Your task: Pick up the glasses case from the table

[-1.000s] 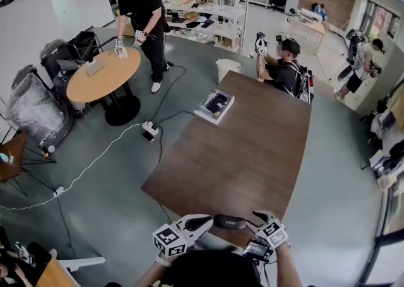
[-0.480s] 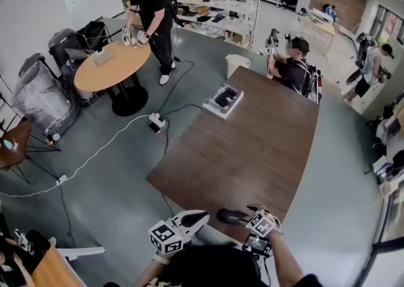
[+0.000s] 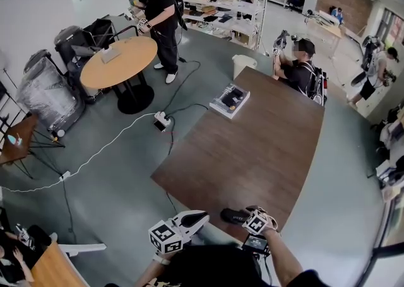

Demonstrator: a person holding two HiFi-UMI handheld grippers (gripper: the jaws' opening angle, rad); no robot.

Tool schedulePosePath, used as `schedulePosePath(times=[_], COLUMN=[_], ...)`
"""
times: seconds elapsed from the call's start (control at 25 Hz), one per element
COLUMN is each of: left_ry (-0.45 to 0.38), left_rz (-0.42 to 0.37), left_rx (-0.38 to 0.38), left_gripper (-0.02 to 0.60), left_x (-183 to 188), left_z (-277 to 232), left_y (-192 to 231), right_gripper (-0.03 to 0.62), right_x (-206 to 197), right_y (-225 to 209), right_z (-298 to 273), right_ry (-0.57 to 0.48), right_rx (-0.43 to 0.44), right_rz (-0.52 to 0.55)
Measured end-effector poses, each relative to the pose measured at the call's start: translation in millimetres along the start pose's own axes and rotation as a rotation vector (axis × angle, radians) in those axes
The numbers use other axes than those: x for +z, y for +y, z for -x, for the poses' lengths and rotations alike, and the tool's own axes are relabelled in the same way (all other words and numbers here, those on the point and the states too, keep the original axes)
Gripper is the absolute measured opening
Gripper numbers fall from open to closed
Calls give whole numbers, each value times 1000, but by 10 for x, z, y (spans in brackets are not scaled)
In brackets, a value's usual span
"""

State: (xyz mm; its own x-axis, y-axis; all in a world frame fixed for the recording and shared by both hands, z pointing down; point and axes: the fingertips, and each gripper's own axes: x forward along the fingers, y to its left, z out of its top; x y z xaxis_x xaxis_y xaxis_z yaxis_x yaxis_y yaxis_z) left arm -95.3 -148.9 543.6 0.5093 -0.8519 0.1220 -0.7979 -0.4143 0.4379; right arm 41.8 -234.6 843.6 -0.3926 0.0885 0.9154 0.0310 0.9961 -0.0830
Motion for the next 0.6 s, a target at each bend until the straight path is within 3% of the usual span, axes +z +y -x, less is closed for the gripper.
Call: schedulePosePath(times=[0.44,0.6], left_ry=[3,0], left_rz=[7,8], left_rx=[25,32], left_gripper=[6,8], left_x=[-38,-29], left_z=[116,175], left_y=[37,37], right_gripper=[331,330], right_x=[-105,-118], right_y=[149,259], right_z=[-362,-401], right_ry=[66,97], right_rx=[127,134], right_rz=[-41,-13])
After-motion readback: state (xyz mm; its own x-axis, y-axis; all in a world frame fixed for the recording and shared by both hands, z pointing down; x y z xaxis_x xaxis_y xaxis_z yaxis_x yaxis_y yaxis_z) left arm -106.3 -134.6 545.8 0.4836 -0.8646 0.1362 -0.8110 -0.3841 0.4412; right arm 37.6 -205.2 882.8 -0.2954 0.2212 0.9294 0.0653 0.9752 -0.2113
